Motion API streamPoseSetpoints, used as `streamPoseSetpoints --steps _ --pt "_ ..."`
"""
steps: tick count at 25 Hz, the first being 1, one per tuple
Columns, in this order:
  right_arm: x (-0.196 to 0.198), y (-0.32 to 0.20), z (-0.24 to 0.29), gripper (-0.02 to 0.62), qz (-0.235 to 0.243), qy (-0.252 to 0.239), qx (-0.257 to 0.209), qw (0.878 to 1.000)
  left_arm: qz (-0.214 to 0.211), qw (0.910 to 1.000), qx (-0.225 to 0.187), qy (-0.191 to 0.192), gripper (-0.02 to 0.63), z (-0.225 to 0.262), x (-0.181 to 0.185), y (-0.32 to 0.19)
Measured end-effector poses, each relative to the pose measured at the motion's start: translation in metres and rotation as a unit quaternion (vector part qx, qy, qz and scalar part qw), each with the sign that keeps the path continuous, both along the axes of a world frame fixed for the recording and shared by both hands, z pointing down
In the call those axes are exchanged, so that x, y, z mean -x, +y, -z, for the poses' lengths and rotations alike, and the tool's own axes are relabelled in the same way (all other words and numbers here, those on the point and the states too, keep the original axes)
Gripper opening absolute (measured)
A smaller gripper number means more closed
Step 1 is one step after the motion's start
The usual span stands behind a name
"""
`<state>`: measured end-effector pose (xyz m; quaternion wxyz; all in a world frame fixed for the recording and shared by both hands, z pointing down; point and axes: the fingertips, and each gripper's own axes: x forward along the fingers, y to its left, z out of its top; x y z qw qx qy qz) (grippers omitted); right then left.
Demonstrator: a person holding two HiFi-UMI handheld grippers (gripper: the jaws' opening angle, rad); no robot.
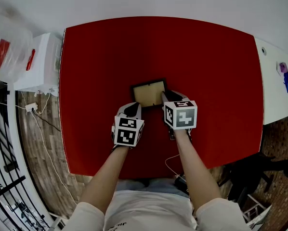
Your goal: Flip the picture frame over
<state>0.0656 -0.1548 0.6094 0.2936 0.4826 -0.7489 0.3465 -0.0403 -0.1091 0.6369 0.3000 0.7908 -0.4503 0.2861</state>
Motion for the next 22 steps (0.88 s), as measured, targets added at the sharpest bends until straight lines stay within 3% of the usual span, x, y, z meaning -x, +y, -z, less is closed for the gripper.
streamPoseSetpoints --steps 15,22 --pt "-0.009 0.005 -0.021 0.070 0.045 0.106 -0.018 0.993 -0.004 0.9999 -0.003 -0.012 0.006 -0.004 -0.001 0.001" --pt "-0.010 0.011 -0.028 0.049 0.043 0.109 -0.009 0.993 -0.002 0.9999 -0.007 -0.015 0.006 -0.003 -0.001 -0.002"
